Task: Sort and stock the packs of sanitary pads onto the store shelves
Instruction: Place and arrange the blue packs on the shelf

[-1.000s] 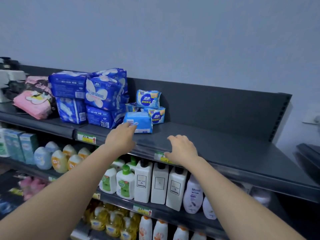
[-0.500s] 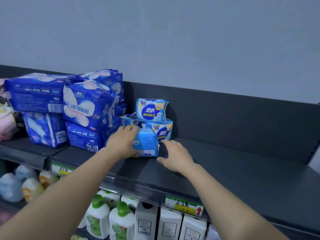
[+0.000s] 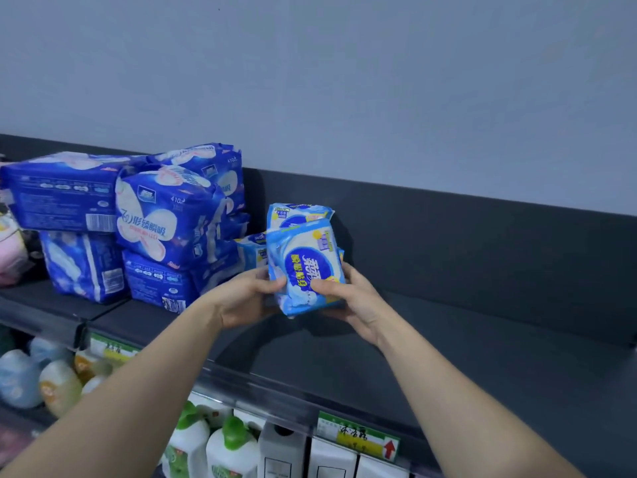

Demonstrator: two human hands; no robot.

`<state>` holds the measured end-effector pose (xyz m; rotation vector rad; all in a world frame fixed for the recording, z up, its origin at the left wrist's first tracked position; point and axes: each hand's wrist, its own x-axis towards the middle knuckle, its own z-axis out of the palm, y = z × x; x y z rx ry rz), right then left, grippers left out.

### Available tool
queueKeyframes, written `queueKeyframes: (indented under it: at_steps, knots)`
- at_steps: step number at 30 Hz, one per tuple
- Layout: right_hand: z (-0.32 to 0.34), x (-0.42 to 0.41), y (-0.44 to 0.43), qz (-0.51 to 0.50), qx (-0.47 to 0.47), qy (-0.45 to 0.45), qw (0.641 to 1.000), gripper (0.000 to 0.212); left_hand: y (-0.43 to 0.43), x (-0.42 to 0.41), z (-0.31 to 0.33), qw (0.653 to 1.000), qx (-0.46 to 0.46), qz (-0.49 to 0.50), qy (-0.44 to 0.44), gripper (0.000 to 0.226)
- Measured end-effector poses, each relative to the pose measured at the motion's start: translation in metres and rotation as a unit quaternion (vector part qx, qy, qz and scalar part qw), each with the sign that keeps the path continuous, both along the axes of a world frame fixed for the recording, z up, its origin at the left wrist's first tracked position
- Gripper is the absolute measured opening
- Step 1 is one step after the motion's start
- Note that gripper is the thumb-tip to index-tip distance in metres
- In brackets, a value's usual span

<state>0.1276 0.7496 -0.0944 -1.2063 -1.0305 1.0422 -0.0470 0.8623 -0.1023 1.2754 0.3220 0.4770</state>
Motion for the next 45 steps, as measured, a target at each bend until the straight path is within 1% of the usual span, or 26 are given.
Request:
queueKeyframes:
  at_steps: [2,4,5,6,8,9,10,12,13,14,16,20,21,22,23,25,26,28,29,31,33,35,37,39,43,45]
  knots:
    - [0.0,0.011,-0.003,-0.054,0.038,-0.029,0.997,0.062,0.0,0.005,0.006,0.999,0.021,0.031,-0.011,0.097]
    - [-0.001,0.023,-0.006,-0.102,0.052,-0.084,0.99,0.068,-0.004,0.014,0.015,0.994,0.05,0.093,-0.001,0.107]
    - [-0.002,0.028,-0.007,-0.13,0.051,-0.126,0.982,0.078,-0.006,0.021,0.018,0.987,0.075,0.143,0.02,0.111]
    - [-0.004,0.032,-0.007,-0.158,0.043,-0.172,0.971,0.092,-0.008,0.028,0.022,0.973,0.109,0.197,0.046,0.109]
    - [-0.005,0.04,-0.011,-0.198,0.023,-0.238,0.951,0.116,-0.009,0.042,0.029,0.933,0.191,0.29,0.091,0.088]
    - [-0.006,0.044,-0.013,-0.208,0.016,-0.257,0.943,0.122,-0.007,0.049,0.032,0.906,0.24,0.327,0.116,0.077]
    - [-0.007,0.048,-0.015,-0.215,0.007,-0.272,0.938,0.125,-0.004,0.055,0.036,0.876,0.287,0.36,0.144,0.073]
    - [-0.01,0.056,-0.018,-0.21,-0.021,-0.293,0.933,0.129,0.003,0.064,0.046,0.82,0.364,0.398,0.193,0.074]
    - [-0.011,0.06,-0.02,-0.2,-0.039,-0.304,0.931,0.131,0.007,0.069,0.051,0.801,0.39,0.403,0.212,0.077]
    - [-0.012,0.062,-0.022,-0.188,-0.059,-0.313,0.929,0.133,0.011,0.072,0.055,0.79,0.401,0.404,0.227,0.081]
    - [-0.016,0.068,-0.025,-0.163,-0.092,-0.322,0.928,0.134,0.02,0.078,0.06,0.794,0.387,0.4,0.245,0.091]
    - [-0.02,0.076,-0.029,-0.133,-0.108,-0.295,0.94,0.136,0.036,0.082,0.06,0.829,0.311,0.41,0.218,0.115]
    - [-0.02,0.078,-0.028,-0.132,-0.112,-0.293,0.94,0.138,0.036,0.083,0.059,0.842,0.284,0.408,0.207,0.118]
    - [-0.019,0.079,-0.026,-0.133,-0.115,-0.291,0.94,0.14,0.036,0.084,0.058,0.861,0.251,0.398,0.191,0.115]
    - [-0.019,0.08,-0.025,-0.139,-0.117,-0.286,0.941,0.14,0.036,0.086,0.055,0.88,0.224,0.38,0.175,0.102]
    - [-0.02,0.085,-0.024,-0.158,-0.115,-0.263,0.945,0.134,0.033,0.088,0.051,0.902,0.2,0.346,0.165,0.07]
    - [-0.02,0.088,-0.025,-0.169,-0.11,-0.252,0.947,0.124,0.031,0.089,0.051,0.902,0.208,0.343,0.161,0.067]
    - [-0.02,0.094,-0.029,-0.188,-0.101,-0.24,0.947,0.102,0.026,0.09,0.05,0.886,0.243,0.357,0.167,0.074]
    - [-0.02,0.097,-0.033,-0.194,-0.096,-0.237,0.947,0.094,0.022,0.091,0.05,0.881,0.257,0.363,0.164,0.076]
    - [-0.021,0.103,-0.04,-0.205,-0.086,-0.231,0.947,0.085,0.01,0.094,0.049,0.886,0.252,0.362,0.144,0.075]
    - [-0.021,0.107,-0.049,-0.215,-0.072,-0.217,0.95,0.079,-0.003,0.098,0.047,0.884,0.26,0.367,0.13,0.077]
    - [-0.019,0.109,-0.06,-0.222,-0.053,-0.205,0.952,0.077,-0.013,0.102,0.047,0.887,0.258,0.368,0.108,0.087]
    - [-0.016,0.111,-0.072,-0.235,-0.027,-0.181,0.955,0.075,-0.023,0.103,0.049,0.894,0.243,0.365,0.091,0.099]
    - [-0.014,0.114,-0.084,-0.254,-0.005,-0.147,0.956,0.075,-0.031,0.106,0.049,0.903,0.217,0.359,0.091,0.101]
    - [-0.008,0.116,-0.113,-0.307,0.025,-0.126,0.943,0.073,-0.053,0.115,0.047,0.914,0.18,0.356,0.073,0.097]
    - [-0.008,0.117,-0.131,-0.336,0.038,-0.119,0.934,0.07,-0.072,0.121,0.048,0.925,0.171,0.336,0.049,0.085]
